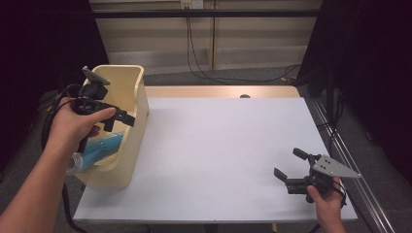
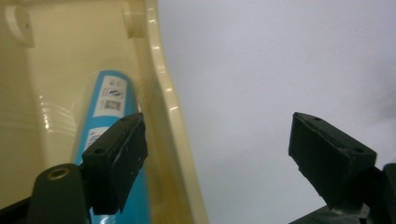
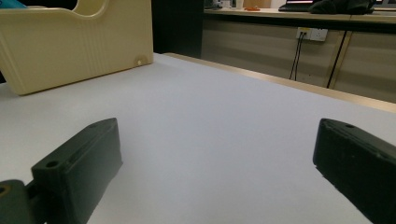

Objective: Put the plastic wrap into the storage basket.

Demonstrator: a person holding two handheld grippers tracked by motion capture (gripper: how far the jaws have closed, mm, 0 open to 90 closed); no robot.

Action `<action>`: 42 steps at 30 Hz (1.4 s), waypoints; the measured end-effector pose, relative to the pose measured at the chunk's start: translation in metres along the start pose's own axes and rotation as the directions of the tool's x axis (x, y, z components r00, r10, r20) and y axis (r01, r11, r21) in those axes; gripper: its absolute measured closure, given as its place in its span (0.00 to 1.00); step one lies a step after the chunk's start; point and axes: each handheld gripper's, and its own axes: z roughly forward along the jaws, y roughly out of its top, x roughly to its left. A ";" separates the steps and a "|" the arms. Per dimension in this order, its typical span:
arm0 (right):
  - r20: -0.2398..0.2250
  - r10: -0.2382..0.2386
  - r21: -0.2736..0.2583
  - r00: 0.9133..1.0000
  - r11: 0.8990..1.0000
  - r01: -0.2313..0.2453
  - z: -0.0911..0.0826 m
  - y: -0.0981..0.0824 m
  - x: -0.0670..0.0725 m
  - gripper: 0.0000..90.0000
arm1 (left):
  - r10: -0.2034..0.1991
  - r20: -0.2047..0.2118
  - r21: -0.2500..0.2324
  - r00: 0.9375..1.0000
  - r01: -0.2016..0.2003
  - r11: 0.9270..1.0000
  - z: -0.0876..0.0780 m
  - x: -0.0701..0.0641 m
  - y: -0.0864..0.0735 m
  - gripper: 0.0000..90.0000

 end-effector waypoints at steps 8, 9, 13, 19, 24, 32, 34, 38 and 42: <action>-0.005 -0.003 0.004 1.000 1.000 0.003 0.002 0.000 0.001 0.01 | 0.055 0.025 0.026 0.998 -0.056 0.998 0.016 -0.020 0.001 0.20; -0.004 -0.005 0.003 1.000 1.000 0.005 0.002 0.000 0.001 0.01 | 0.067 0.028 0.035 0.997 -0.068 0.997 0.018 -0.023 0.002 0.20; -0.002 -0.001 0.002 1.000 1.000 0.001 0.001 0.000 0.000 0.01 | 0.081 0.036 0.038 0.996 -0.083 0.996 0.025 -0.033 0.003 0.19; -0.003 -0.001 0.001 1.000 1.000 0.001 0.001 0.000 0.000 0.01 | 0.118 0.052 0.064 0.992 -0.121 0.991 0.037 -0.047 0.004 0.19; -0.002 -0.003 0.000 1.000 1.000 0.003 0.000 0.000 0.000 0.01 | 0.140 0.084 0.073 0.987 -0.146 0.987 0.054 -0.061 0.006 0.18; -0.003 0.002 -0.003 1.000 1.000 -0.002 0.000 0.000 -0.001 0.01 | 0.161 0.126 0.082 0.979 -0.172 0.982 0.083 -0.077 0.003 0.18; -0.004 0.001 -0.001 1.000 1.000 -0.001 0.000 0.000 -0.001 0.01 | 0.164 0.132 0.087 0.978 -0.176 0.981 0.090 -0.079 0.001 0.18; -0.003 -0.003 0.001 1.000 1.000 0.003 0.000 0.000 0.000 0.01 | 0.173 0.152 0.108 0.973 -0.190 0.976 0.105 -0.084 -0.004 0.18; -0.004 -0.002 0.003 1.000 1.000 0.002 0.000 0.000 0.000 0.01 | 0.182 0.159 0.121 0.970 -0.202 0.972 0.117 -0.087 -0.009 0.17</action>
